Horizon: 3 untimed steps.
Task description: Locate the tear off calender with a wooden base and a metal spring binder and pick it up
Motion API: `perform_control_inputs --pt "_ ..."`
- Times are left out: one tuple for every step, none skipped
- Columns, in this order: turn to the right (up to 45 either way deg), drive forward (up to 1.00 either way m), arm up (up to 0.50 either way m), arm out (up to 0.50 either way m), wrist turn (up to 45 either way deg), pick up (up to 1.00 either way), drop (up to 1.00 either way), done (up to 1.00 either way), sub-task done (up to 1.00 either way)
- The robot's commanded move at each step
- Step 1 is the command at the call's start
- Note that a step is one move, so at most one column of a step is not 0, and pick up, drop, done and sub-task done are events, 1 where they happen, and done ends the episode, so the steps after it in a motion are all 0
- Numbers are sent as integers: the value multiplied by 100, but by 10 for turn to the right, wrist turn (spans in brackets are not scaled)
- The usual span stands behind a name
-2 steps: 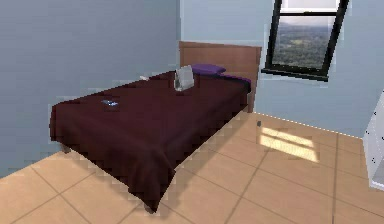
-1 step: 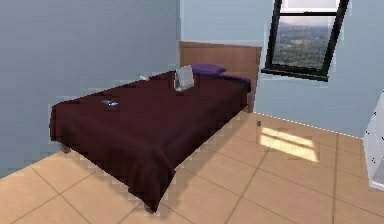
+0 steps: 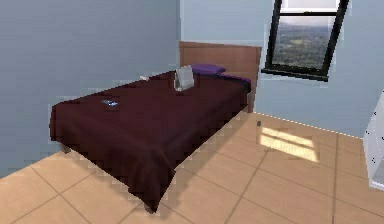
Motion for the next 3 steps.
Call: perform_control_inputs --pt "0 0 0 0 450 0 0 0 0" --pt "0 0 0 0 450 0 0 0 0" --pt "0 0 0 0 450 0 0 0 0"
